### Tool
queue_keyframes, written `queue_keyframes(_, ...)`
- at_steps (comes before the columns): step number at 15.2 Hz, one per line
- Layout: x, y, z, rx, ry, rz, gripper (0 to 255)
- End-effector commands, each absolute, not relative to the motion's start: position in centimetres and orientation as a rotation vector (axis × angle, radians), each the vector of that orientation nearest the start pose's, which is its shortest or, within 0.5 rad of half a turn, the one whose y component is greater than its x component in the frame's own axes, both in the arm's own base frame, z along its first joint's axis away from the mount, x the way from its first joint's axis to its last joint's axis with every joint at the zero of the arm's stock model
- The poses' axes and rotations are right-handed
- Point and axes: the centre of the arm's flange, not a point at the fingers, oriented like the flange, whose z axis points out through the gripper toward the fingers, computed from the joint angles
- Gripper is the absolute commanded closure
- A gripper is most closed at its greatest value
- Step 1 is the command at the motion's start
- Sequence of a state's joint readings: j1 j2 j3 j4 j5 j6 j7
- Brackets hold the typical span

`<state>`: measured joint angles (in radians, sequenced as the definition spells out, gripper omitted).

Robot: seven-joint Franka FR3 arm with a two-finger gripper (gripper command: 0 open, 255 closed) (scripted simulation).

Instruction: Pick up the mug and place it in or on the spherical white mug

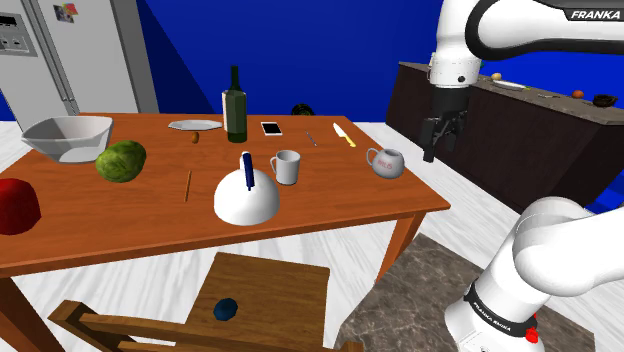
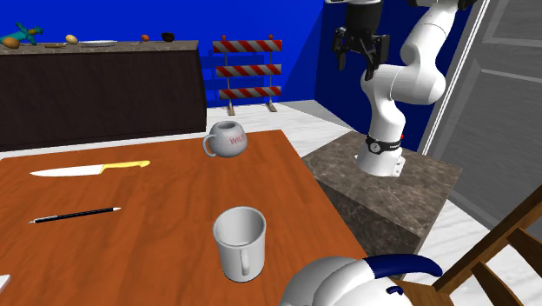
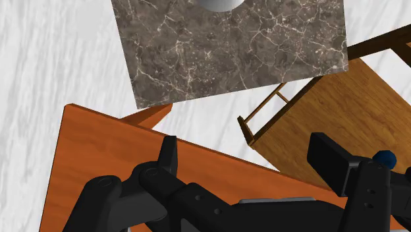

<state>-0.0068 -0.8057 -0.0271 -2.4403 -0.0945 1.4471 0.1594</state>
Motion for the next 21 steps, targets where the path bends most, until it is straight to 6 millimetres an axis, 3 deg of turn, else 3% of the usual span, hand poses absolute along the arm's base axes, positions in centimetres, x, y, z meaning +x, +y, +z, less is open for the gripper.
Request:
queue_keyframes(1,28.4,-2.3,54.8,-3.202,0.299,0.294,0)
queue_keyframes(21,52.2,-1.8,45.8,-3.109,0.290,0.214,0)
